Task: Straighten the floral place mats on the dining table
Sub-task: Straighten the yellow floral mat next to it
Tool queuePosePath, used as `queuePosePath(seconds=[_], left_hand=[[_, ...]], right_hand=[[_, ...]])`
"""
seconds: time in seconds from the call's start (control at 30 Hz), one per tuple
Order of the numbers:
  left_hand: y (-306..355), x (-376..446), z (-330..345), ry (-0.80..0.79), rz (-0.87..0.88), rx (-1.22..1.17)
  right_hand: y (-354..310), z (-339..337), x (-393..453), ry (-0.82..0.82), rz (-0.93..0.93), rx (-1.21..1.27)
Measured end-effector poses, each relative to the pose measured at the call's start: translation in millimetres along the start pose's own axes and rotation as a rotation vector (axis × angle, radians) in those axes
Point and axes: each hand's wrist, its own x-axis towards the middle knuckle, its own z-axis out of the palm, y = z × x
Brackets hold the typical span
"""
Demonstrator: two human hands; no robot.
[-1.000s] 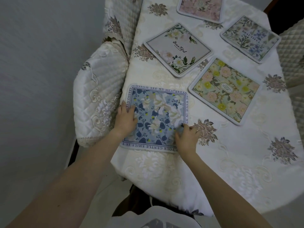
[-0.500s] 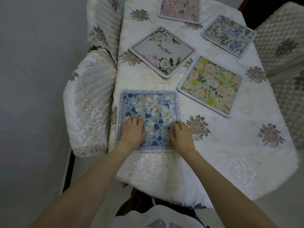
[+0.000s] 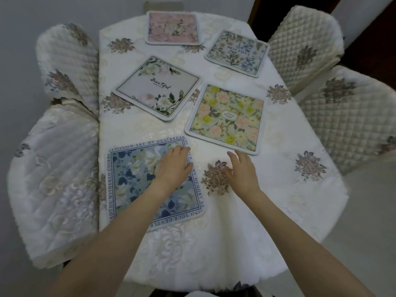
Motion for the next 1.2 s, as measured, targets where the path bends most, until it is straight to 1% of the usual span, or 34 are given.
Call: queuePosePath(seconds=[0.27,0.43,0.5,0.57,0.7,0.83,1.03,1.2], left_hand=[[35.0,92.8,17.7,0.031,-0.065,-0.04],[34.3,146.3,27.7,0.039,-0.171,-0.044],[32.4,159.9,31.8,0.049,-0.244,-0.003],[31.4,168.2,35.5,0.078,-0.321,0.057],[32.7,175.8,39.0,0.115,-0.486,0.051],[37.2,178.0,38.2,0.102,-0.573,-0.025],[52.4,147.0,56.3,0.101,-0.522,0.003],[83.7,110.9,77.2,0.111,-0.557,-0.068]], right_hand=[[68.5,-18.9,70.0,0.038,0.067,0.062],[94.6,-13.7,113.2,0.048,0.245,0.06],[99.5,-7.8,123.7,0.03,0.329,0.082],[101.8,-1.0,129.5,0.018,0.361,0.116],[105.1,5.5,133.2,0.049,0.333,0.193],[112.8,4.1,134.3,0.083,0.335,0.269],[140.4,-8.0,126.3,0.095,0.348,0.276],[163.9,-17.8,95.2,0.073,0.34,0.229]])
